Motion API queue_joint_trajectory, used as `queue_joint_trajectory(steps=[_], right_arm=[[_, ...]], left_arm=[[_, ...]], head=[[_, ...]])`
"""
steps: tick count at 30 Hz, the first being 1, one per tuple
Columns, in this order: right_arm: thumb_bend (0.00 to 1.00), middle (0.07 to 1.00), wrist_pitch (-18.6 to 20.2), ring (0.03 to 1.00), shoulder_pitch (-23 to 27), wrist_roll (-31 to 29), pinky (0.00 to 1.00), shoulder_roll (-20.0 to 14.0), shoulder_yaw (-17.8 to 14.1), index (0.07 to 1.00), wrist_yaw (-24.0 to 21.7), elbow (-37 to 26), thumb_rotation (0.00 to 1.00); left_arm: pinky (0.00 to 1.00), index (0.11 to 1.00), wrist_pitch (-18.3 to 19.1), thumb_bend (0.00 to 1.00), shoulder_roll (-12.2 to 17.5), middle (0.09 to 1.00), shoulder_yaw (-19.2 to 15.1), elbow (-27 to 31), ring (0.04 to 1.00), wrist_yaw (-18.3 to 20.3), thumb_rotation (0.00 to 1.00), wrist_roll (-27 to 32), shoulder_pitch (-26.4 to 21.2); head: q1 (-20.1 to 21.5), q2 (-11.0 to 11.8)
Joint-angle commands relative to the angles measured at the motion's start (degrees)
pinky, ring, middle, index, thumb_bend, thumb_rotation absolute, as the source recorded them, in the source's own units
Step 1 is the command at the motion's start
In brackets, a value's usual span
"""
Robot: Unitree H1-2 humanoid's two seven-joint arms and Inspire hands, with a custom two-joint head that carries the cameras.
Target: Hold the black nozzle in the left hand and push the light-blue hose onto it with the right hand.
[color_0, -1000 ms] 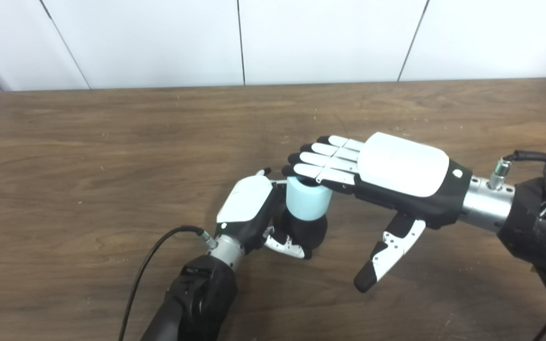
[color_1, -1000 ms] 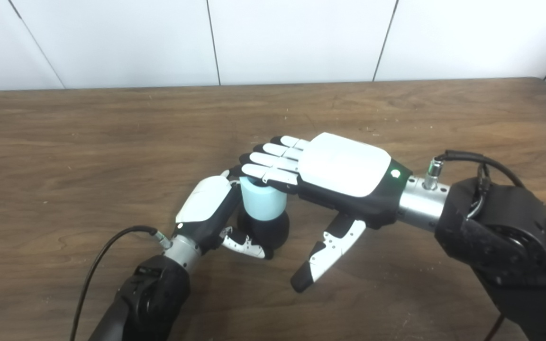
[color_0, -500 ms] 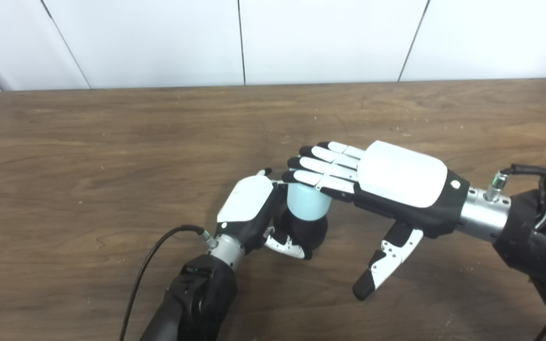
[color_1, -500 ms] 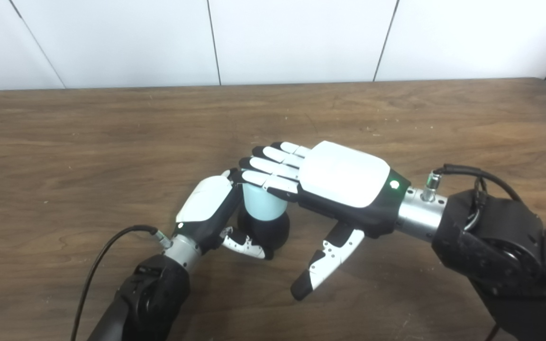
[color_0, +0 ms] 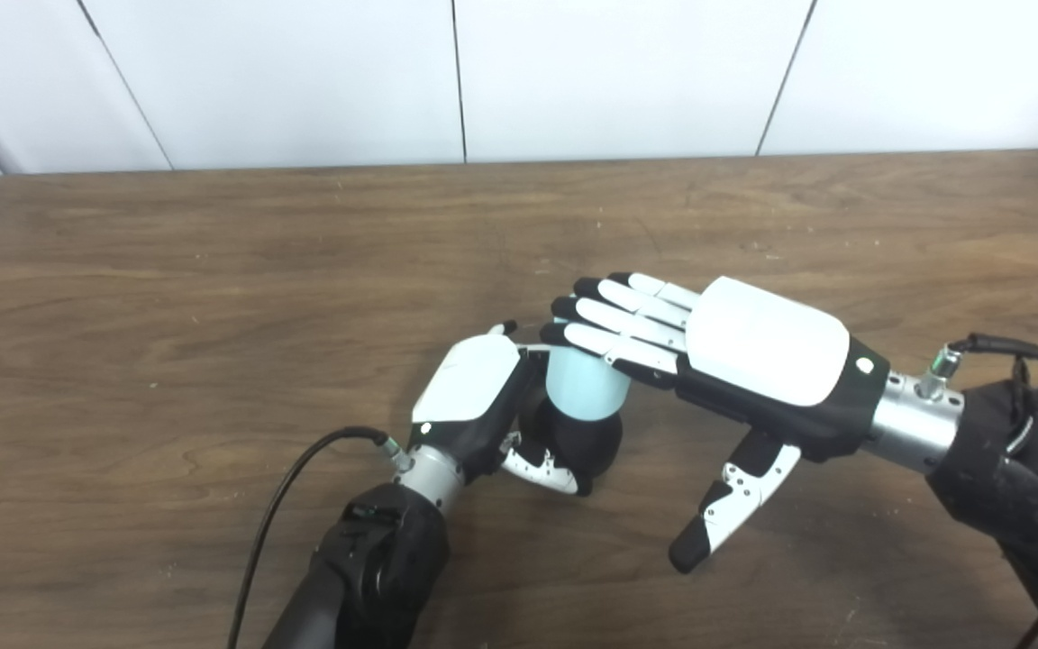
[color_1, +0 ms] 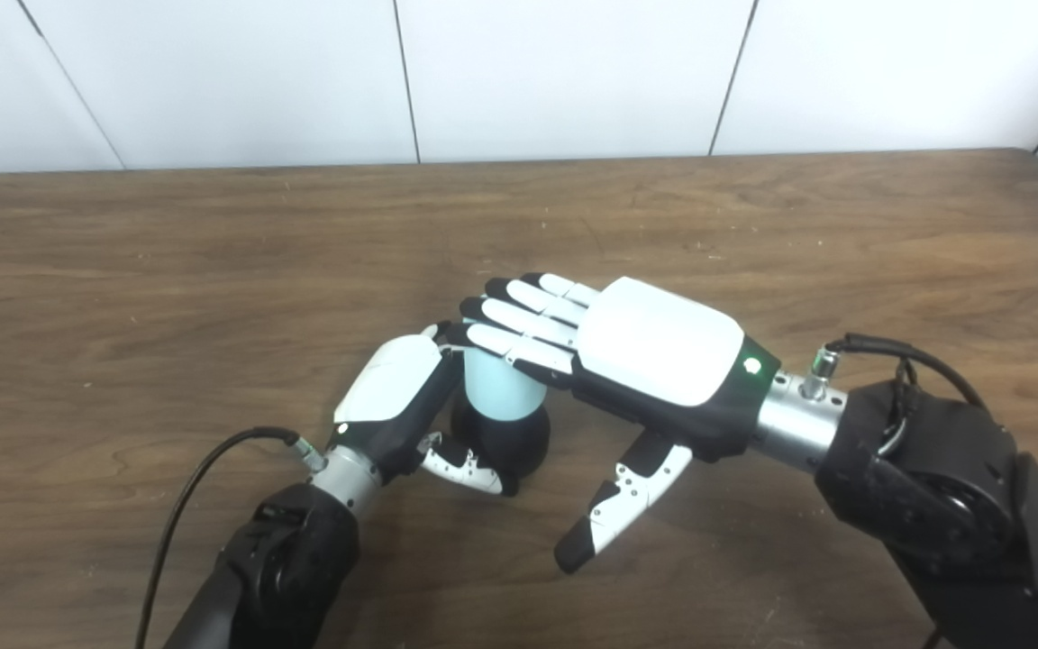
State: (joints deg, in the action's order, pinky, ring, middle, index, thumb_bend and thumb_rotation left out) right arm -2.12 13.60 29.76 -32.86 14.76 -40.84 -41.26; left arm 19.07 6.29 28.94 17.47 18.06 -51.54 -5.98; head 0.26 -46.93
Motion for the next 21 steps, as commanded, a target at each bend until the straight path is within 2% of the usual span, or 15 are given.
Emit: queue_joint_trajectory(steps=[1, 10, 21], right_arm=[[0.71, 1.000, 0.95, 1.000, -1.54, 1.05, 1.00, -1.62, 1.27, 0.987, -3.18, 1.55, 1.00], [0.69, 1.000, 1.73, 1.000, -2.10, 1.04, 1.00, -1.45, 2.38, 0.987, -3.28, 0.63, 1.00], [0.69, 1.000, -1.31, 1.000, -2.53, -0.10, 1.00, -2.60, 3.17, 0.987, -1.58, 2.87, 1.00]], left_arm=[[1.00, 0.448, 1.13, 0.52, 1.12, 0.543, 0.15, -1.53, 0.718, 2.77, 0.00, -0.02, 1.06], [1.00, 0.449, 1.16, 0.52, 1.26, 0.543, 0.16, -1.56, 0.722, 3.09, 0.00, -0.11, 0.63], [1.00, 0.444, 1.39, 0.51, 1.02, 0.548, 0.22, -1.49, 0.724, 3.32, 0.00, -0.17, 0.47]], head=[[0.04, -0.06], [0.04, -0.15], [-0.20, -0.06]])
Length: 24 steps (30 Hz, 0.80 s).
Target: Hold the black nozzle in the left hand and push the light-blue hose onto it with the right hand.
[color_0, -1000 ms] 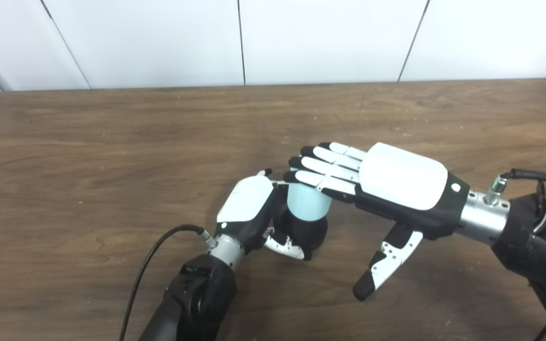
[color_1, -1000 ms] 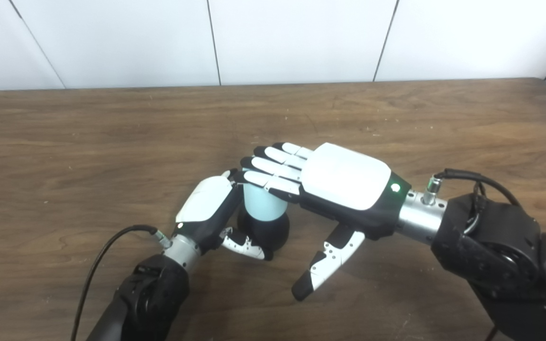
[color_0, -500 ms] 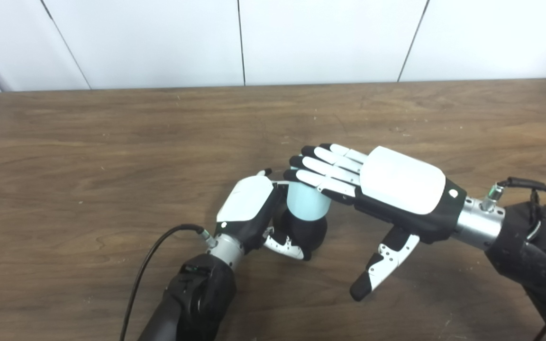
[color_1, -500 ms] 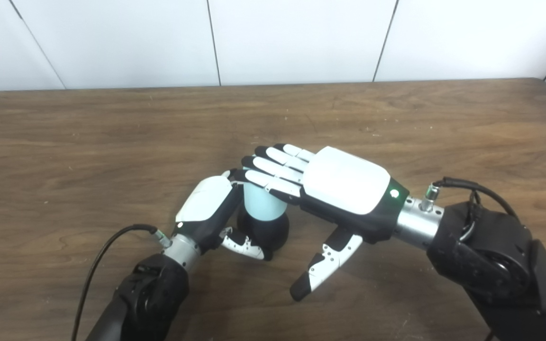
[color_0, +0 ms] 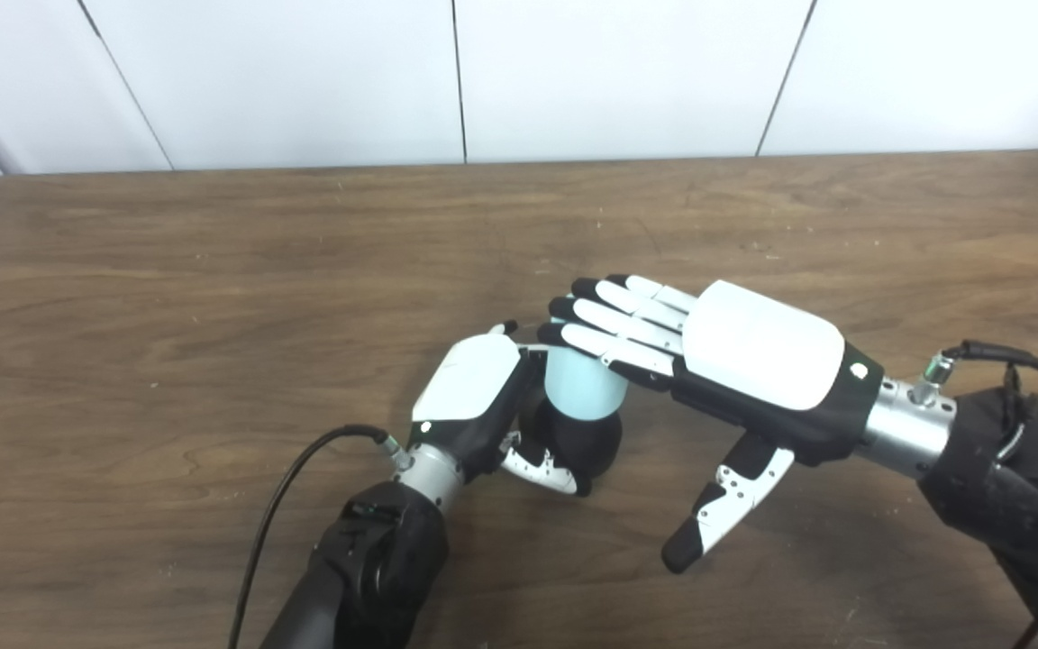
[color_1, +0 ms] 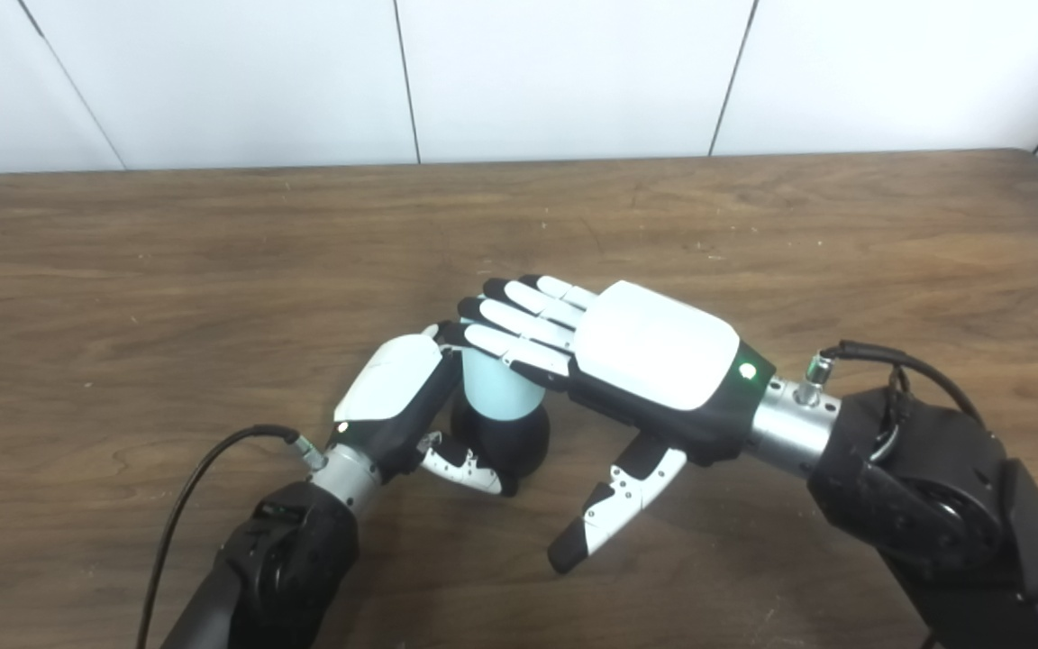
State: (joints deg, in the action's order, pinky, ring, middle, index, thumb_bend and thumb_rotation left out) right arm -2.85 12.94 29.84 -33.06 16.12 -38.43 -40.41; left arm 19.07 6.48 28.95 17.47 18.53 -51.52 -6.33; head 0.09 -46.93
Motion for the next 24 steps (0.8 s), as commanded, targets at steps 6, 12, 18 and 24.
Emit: queue_joint_trajectory(steps=[6, 12, 18, 24], right_arm=[[0.69, 1.000, -1.08, 1.000, -2.02, -0.41, 1.00, -3.19, 2.25, 0.987, -3.28, 2.77, 1.00], [0.70, 1.000, -0.89, 1.000, -2.59, 0.20, 1.00, -3.53, 2.94, 0.987, -3.29, 2.50, 1.00], [0.70, 1.000, -0.68, 1.000, -2.70, 0.66, 1.00, -3.85, 3.89, 0.986, -2.99, 3.06, 1.00], [0.70, 1.000, -0.33, 1.000, -2.80, 1.11, 1.00, -3.85, 4.58, 0.984, -3.08, 2.87, 1.00]], left_arm=[[1.00, 0.445, 1.46, 0.51, 0.85, 0.548, -0.02, -1.19, 0.725, 3.00, 0.00, 0.12, 1.02], [1.00, 0.446, 1.43, 0.52, 0.70, 0.546, 0.09, -1.14, 0.725, 2.96, 0.00, -0.01, 1.08], [1.00, 0.445, 1.40, 0.52, 0.86, 0.547, 0.03, -0.97, 0.725, 3.19, 0.00, 0.19, 1.09], [1.00, 0.444, 1.39, 0.51, 0.88, 0.548, 0.11, -1.00, 0.725, 3.31, 0.00, 0.10, 1.11]], head=[[-0.04, -0.25], [0.00, -0.33], [0.02, -0.60], [0.02, -0.60]])
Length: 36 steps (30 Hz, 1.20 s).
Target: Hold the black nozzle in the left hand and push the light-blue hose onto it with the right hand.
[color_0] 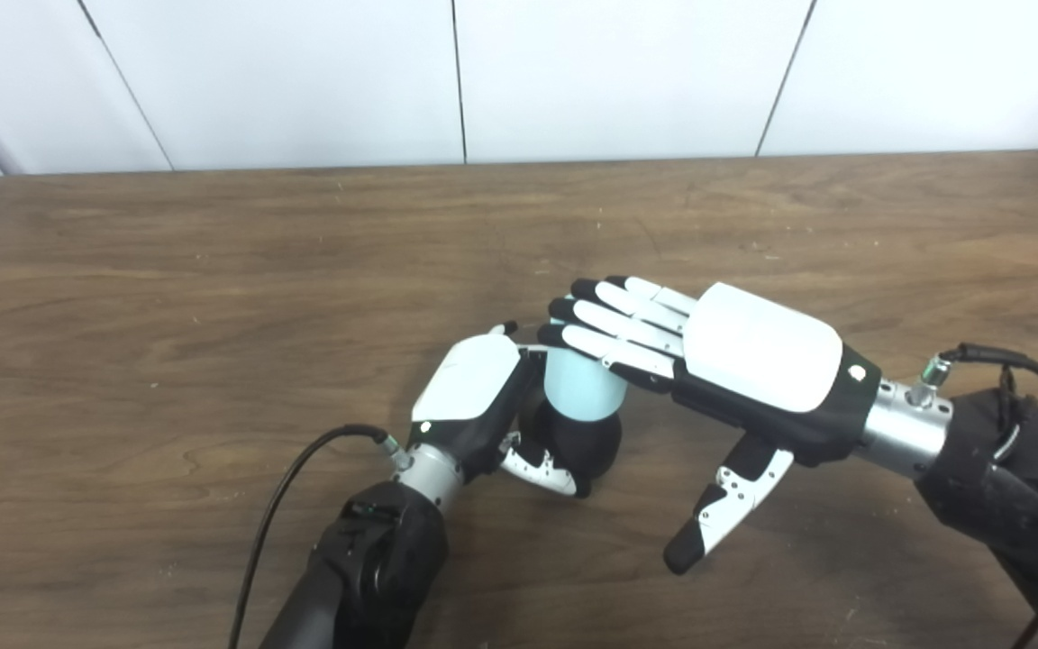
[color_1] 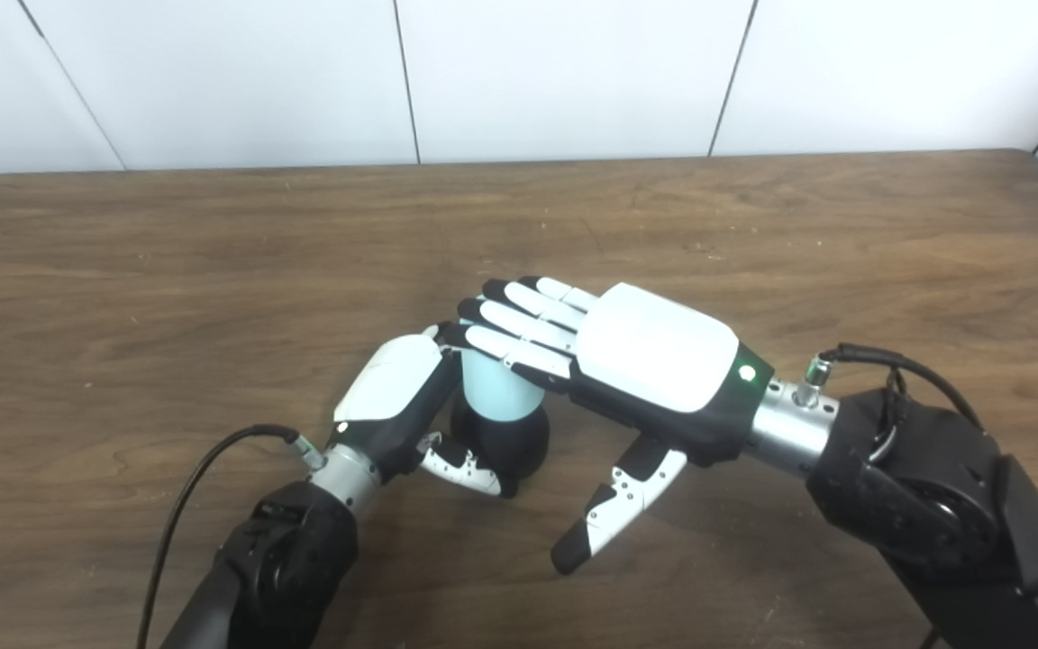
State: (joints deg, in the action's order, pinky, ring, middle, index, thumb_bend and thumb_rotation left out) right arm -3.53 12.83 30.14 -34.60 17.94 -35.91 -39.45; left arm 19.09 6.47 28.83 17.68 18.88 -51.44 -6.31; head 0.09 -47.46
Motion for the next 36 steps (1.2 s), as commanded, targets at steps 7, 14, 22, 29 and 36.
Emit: queue_joint_trajectory(steps=[7, 14, 22, 29, 36], right_arm=[[0.69, 1.000, 0.22, 1.000, -3.00, 1.01, 1.00, -2.56, 3.72, 0.984, -5.68, 1.69, 1.00], [0.69, 1.000, 0.02, 1.000, -2.62, 0.08, 1.00, -2.93, 4.08, 0.985, -5.77, 2.38, 1.00], [0.69, 1.000, 2.32, 1.000, -0.72, -1.96, 1.00, -3.53, 3.12, 0.985, -6.29, 0.85, 1.00], [0.69, 1.000, 7.18, 1.000, 3.22, -4.25, 1.00, -3.15, 0.33, 0.984, -7.10, -4.12, 1.00], [0.68, 1.000, 5.33, 1.000, 5.15, -3.52, 1.00, -1.58, -3.13, 0.984, -4.04, -5.27, 1.00]], left_arm=[[1.00, 0.445, 1.68, 0.51, 0.79, 0.548, 0.33, -1.02, 0.724, 3.40, 0.00, -0.20, 0.88], [1.00, 0.448, 1.61, 0.52, 0.79, 0.545, 0.21, -1.01, 0.720, 3.45, 0.00, 0.15, 1.06], [1.00, 0.449, 1.50, 0.52, 0.79, 0.544, 0.23, -1.02, 0.720, 3.28, 0.00, 0.20, 1.22], [1.00, 0.447, 1.39, 0.52, 0.81, 0.545, 0.27, -1.24, 0.728, 3.00, 0.00, 0.01, 1.40], [1.00, 0.444, 1.40, 0.51, 0.93, 0.549, 0.30, -1.34, 0.734, 2.94, 0.00, -0.28, 1.45]], head=[[0.08, -0.43], [0.03, -0.51], [0.00, -0.39], [-0.05, -0.31], [-0.15, -0.24]])
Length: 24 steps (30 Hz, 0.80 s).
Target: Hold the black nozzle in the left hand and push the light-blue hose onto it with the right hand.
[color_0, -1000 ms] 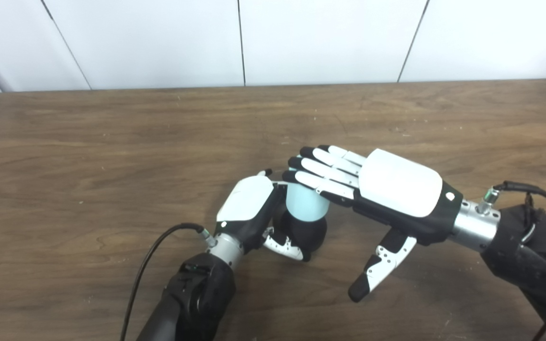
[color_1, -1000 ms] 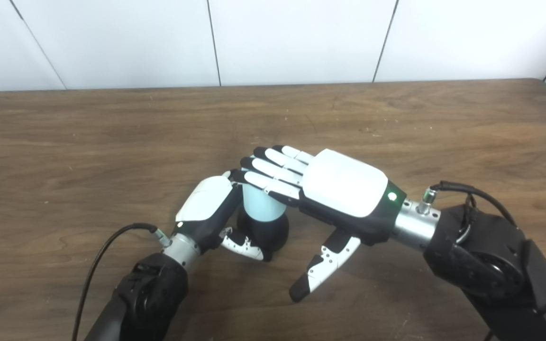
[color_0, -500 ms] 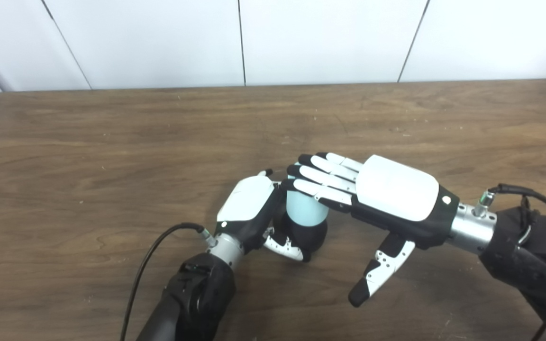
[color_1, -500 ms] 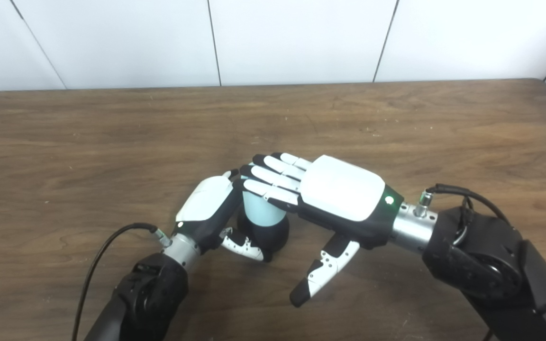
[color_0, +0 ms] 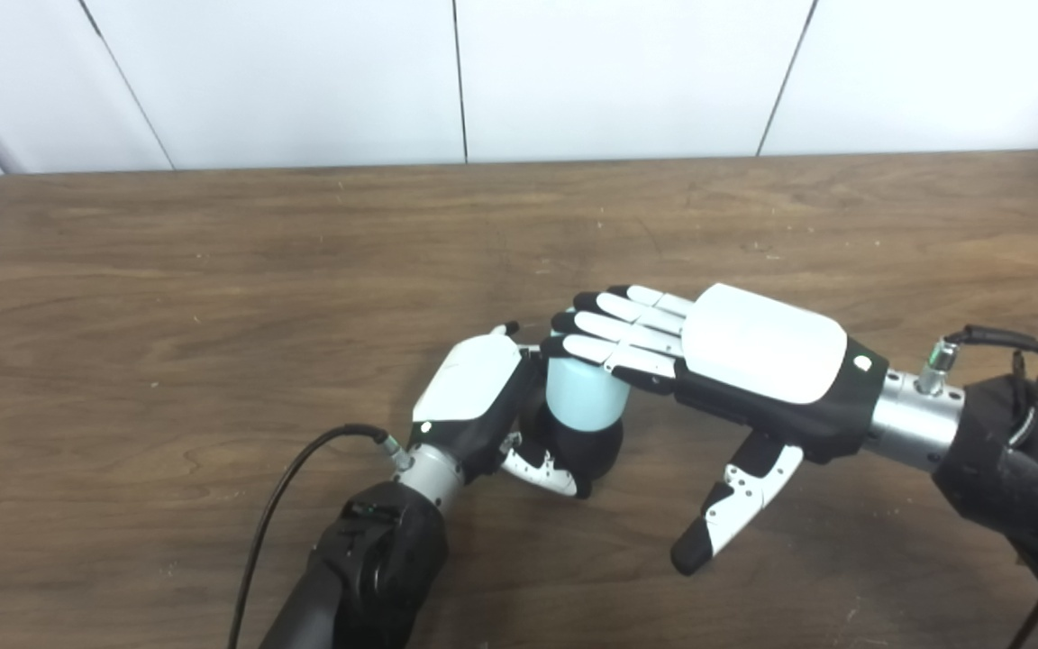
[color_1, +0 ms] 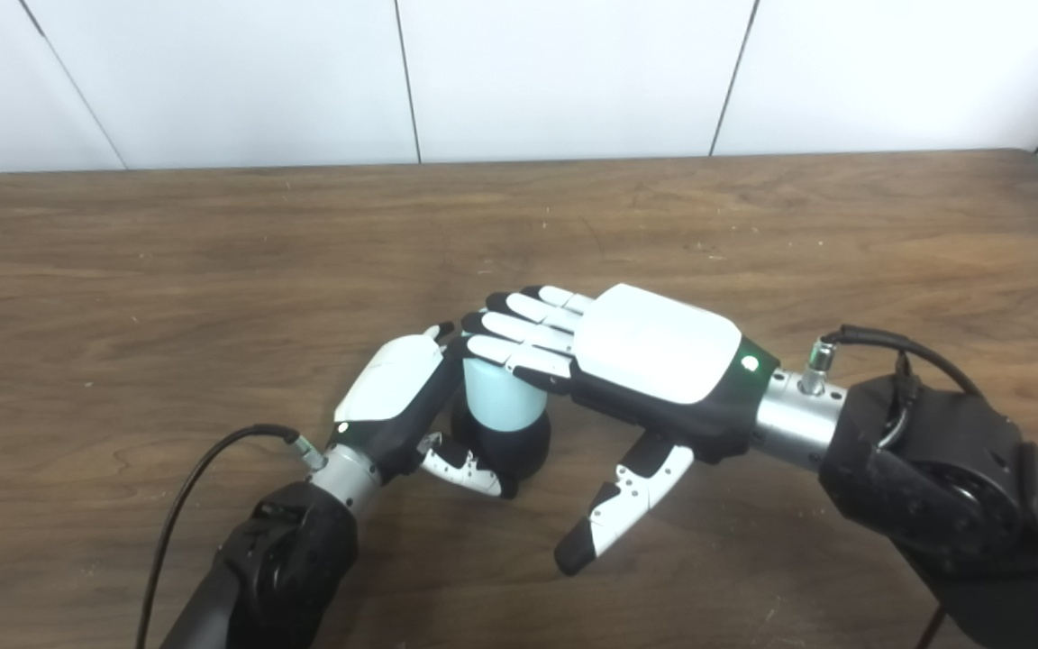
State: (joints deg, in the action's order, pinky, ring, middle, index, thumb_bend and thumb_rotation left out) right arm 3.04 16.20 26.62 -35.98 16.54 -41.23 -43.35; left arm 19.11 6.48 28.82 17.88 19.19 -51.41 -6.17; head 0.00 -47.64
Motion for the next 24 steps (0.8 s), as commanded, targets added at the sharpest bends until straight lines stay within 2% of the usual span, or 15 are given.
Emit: queue_joint_trajectory(steps=[1, 15, 24], right_arm=[[0.68, 1.000, -1.60, 1.000, 1.93, 0.16, 1.00, 0.00, -2.21, 0.984, 1.56, -1.42, 1.00], [0.67, 1.000, -3.02, 1.000, 1.92, -0.27, 1.00, 3.19, -6.61, 0.983, 2.75, -0.46, 1.00], [0.68, 1.000, -3.62, 1.000, 0.72, -1.71, 1.00, 3.02, -8.89, 0.979, 3.93, 1.86, 1.00]], left_arm=[[1.00, 0.444, 1.36, 0.51, 0.95, 0.549, 0.28, -1.62, 0.733, 2.58, 0.00, -0.31, 1.31], [1.00, 0.444, 1.17, 0.51, 1.11, 0.550, 0.29, -1.74, 0.732, 2.40, 0.00, -0.45, 1.49], [1.00, 0.443, 1.57, 0.51, 1.28, 0.550, 0.03, -1.56, 0.737, 2.85, 0.00, -0.26, 1.47]], head=[[-0.04, -0.05], [-0.05, -0.19], [-0.17, -0.18]])
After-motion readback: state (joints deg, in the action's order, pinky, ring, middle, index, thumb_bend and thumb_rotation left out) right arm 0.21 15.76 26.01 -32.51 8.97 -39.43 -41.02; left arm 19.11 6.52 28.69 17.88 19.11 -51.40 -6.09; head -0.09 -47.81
